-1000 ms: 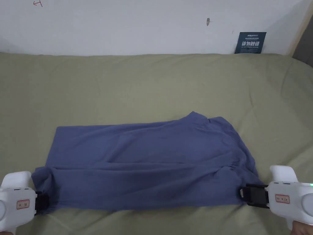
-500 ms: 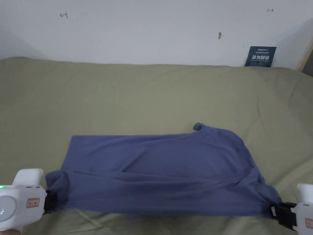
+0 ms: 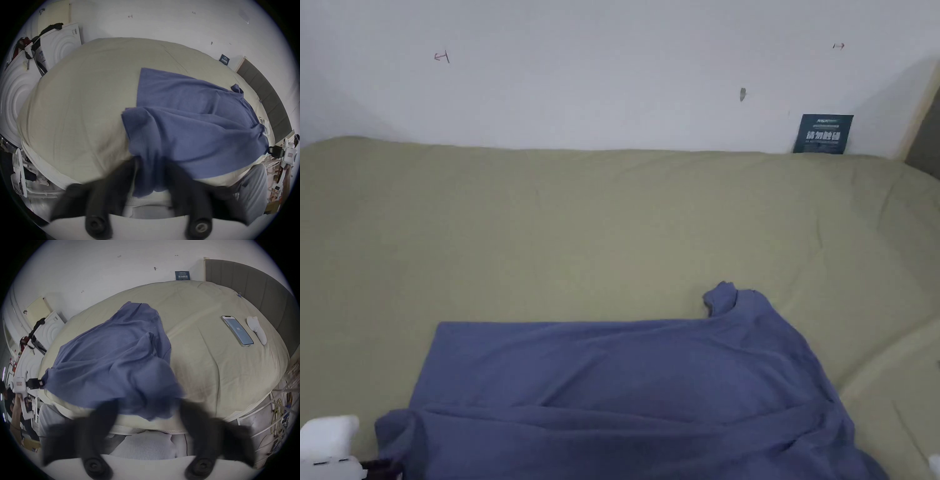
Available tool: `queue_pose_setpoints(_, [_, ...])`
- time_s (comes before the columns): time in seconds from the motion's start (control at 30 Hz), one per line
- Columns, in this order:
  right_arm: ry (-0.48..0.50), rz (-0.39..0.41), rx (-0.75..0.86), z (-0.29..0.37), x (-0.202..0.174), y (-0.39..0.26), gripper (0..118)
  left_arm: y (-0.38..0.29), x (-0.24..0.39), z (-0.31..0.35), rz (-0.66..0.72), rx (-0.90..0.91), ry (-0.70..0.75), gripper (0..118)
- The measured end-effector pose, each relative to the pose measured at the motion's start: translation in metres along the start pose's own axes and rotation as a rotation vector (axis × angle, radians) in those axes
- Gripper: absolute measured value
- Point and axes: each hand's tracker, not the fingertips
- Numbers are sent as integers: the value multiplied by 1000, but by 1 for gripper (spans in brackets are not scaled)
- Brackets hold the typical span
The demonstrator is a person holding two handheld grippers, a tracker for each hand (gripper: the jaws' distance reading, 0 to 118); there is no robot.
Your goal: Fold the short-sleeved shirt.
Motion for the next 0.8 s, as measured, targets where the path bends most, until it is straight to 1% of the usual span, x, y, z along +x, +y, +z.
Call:
queue_pose_setpoints(0.03, [-10, -7, -1, -1, -2, 4, 118, 2, 1, 1, -2, 11, 38, 97])
queue_pose_setpoints(0.07, [-15, -10, 105, 12, -3, 8, 115, 3, 0, 2, -9, 16, 56, 118])
queue_pose_setpoints(0.1, [-2, 6, 84, 17, -8, 19, 111, 6, -1, 8, -4, 53, 82, 117])
queue_pose_setpoints(0.13, [-20, -7, 94, 19, -12, 28, 113, 8, 2, 16, 1, 120, 77, 116])
queue_pose_setpoints(0.17, [-13, -8, 97, 21, -18, 40, 114, 14, 5, 23, 9, 161, 67, 115])
queue_pose_setpoints(0.2, [-2, -2, 113, 16, -18, 41, 113, 23, 9, 25, 7, 178, 59, 112])
queue_pose_setpoints(0.23, [9, 16, 125, 7, -14, 35, 111, 31, 12, 27, 3, 202, 54, 104])
queue_pose_setpoints(0.27, [-3, 45, 141, 2, -21, 43, 101, 41, 17, 26, -8, 214, 43, 86])
queue_pose_setpoints(0.3, [-34, 78, 186, -1, -29, 51, 65, 51, 24, 26, -15, 229, 36, 41])
queue_pose_setpoints(0.33, [-49, 105, 224, -4, -35, 57, 23, 59, 28, 22, -18, 230, 35, 1])
queue_pose_setpoints(0.37, [-62, 128, 251, 0, -46, 69, 2, 69, 32, 14, -20, 229, 35, 0])
queue_pose_setpoints(0.4, [-60, 135, 281, -6, -50, 79, 2, 80, 38, 6, -24, 241, 40, 0])
queue_pose_setpoints(0.47, [-19, 122, 275, -16, -52, 95, 2, 105, 44, -11, -43, 234, 27, 0])
queue_pose_setpoints(0.63, [-41, 126, 260, -42, -57, 126, 2, 154, 51, -57, -40, 206, 74, 2])
queue_pose_setpoints(0.67, [-42, 116, 250, -48, -55, 131, 2, 164, 49, -69, -31, 191, 92, 6])
queue_pose_setpoints(0.7, [-41, 108, 236, -54, -53, 135, 2, 169, 47, -80, -23, 169, 114, 16])
queue_pose_setpoints(0.73, [-44, 104, 224, -58, -51, 138, 2, 175, 45, -90, -19, 142, 124, 43])
queue_pose_setpoints(0.8, [-51, 105, 212, -67, -45, 143, 2, 187, 40, -117, -20, 79, 161, 114])
